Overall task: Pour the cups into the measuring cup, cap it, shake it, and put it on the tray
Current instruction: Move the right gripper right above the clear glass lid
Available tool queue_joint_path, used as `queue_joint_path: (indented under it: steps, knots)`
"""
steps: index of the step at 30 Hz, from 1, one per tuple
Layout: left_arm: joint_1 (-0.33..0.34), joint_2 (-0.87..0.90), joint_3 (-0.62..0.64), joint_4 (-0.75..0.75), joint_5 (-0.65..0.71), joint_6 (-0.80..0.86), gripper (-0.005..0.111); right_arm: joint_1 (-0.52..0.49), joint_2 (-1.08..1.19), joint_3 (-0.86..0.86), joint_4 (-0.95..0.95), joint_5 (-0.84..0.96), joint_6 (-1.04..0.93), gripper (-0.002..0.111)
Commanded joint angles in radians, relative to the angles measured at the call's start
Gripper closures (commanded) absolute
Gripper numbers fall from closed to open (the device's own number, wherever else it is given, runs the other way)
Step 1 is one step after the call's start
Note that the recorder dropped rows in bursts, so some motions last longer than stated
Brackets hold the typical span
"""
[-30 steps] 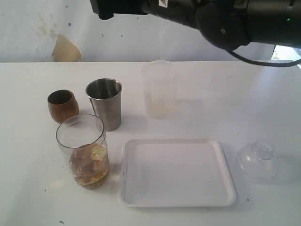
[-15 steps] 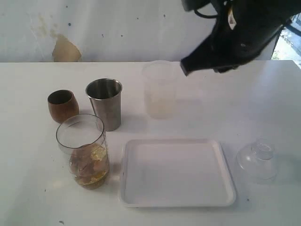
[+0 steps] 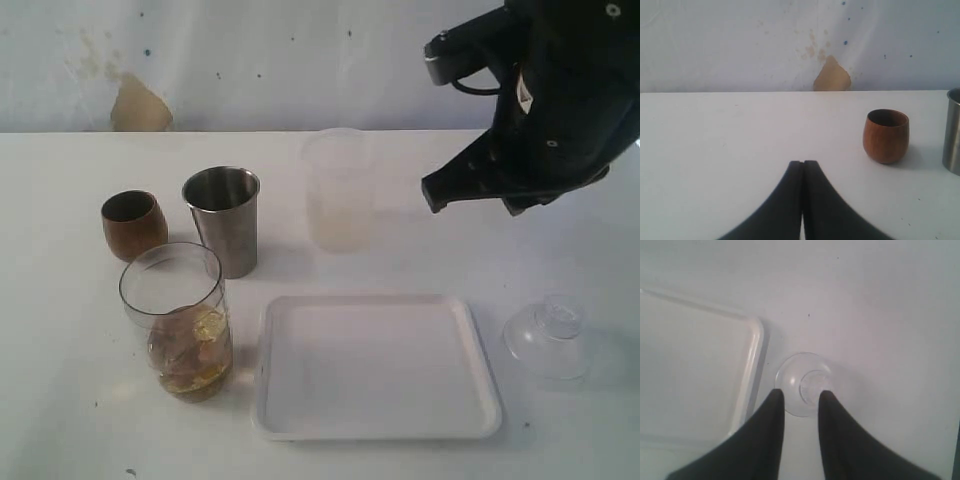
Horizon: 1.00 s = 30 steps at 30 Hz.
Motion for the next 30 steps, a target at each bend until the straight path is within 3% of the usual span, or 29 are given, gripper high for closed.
queue_joint_path:
  steps: [1,3,9,16,23,30]
  knots:
    - [-0.006,-0.006,0.004,0.004,-0.013,0.0,0.107,-0.008,-0.007,0.03,0.055,0.004,-0.073,0.085]
    - [-0.006,-0.006,0.004,0.004,-0.013,0.0,0.107,-0.019,-0.009,0.071,0.085,0.004,-0.138,0.085]
    - [-0.006,-0.006,0.004,0.004,-0.013,0.0,0.107,-0.176,-0.007,0.11,0.069,0.004,-0.191,0.082]
    - [-0.006,-0.006,0.004,0.004,-0.013,0.0,0.107,-0.309,0.02,0.121,0.193,0.004,-0.31,0.052]
    - [-0.006,-0.006,0.004,0.004,-0.013,0.0,0.107,-0.349,0.104,0.194,0.216,-0.003,-0.321,0.051]
    - [-0.006,-0.006,0.004,0.004,-0.013,0.0,0.107,-0.351,0.11,0.217,0.329,-0.181,-0.41,0.051]
